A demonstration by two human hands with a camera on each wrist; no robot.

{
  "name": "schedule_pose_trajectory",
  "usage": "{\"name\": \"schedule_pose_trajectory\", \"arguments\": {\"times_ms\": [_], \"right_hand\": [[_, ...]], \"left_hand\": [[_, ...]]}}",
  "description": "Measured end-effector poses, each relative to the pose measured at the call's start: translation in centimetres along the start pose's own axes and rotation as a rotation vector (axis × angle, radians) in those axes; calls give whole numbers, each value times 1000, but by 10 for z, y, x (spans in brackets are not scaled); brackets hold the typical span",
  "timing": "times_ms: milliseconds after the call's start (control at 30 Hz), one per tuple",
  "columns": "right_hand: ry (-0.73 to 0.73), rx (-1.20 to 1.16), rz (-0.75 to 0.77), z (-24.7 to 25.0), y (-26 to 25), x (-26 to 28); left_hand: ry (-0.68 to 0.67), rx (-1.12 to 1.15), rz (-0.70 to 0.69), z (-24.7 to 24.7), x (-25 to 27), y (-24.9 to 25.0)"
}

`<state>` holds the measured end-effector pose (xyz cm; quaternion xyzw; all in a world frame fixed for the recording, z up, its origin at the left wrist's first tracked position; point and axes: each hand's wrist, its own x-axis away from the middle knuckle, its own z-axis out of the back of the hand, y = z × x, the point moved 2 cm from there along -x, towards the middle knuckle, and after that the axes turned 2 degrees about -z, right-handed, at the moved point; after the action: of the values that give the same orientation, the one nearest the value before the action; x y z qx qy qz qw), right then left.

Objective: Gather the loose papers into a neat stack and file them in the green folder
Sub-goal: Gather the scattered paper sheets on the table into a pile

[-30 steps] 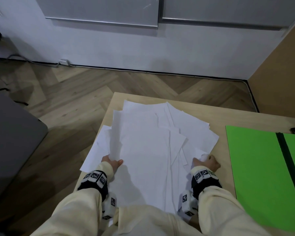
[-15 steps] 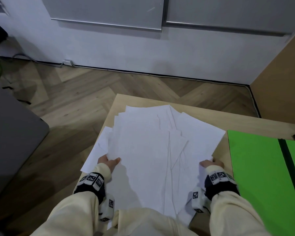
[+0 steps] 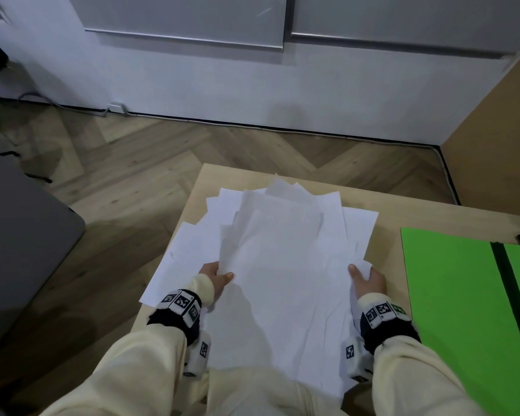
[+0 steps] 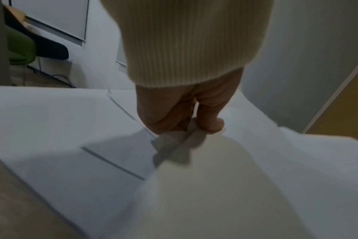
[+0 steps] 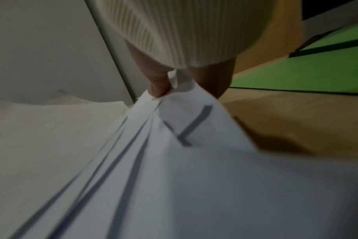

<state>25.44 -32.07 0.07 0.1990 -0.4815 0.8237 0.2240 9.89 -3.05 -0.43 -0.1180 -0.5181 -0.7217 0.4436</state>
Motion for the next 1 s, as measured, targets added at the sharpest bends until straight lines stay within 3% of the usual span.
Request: {"name": "schedule_pose_trajectory", "arguments": {"times_ms": [100, 233, 300, 367, 433, 533, 633, 700, 867, 1000], "right_hand": [[6, -17, -84, -3, -7, 5], [-183, -8, -150, -16, -6, 19], [-181, 117, -148, -13, -4, 26], [-139, 131, -137, -1, 0, 23], [-54, 104, -109, 14, 2, 21], [54, -25, -97, 32, 3, 17], [105, -63, -82, 37, 1, 17], [122, -45, -71, 34, 4, 12], [116, 73, -48, 23, 8, 6], [143, 118, -58, 17, 6, 5]], "left_hand": [[35, 8, 24, -5, 2, -2], [63, 22, 23, -38, 7, 8], [62, 24, 36, -45, 7, 11], [148, -23, 61, -31, 5, 8], [322, -55, 142, -4, 0, -3], [534, -163, 384, 31, 3, -27], [608, -133, 584, 48, 5, -48], [588, -112, 643, 51, 5, -56], [593, -149, 538, 59, 3, -56], [630, 117, 347, 65, -6, -50]]}}
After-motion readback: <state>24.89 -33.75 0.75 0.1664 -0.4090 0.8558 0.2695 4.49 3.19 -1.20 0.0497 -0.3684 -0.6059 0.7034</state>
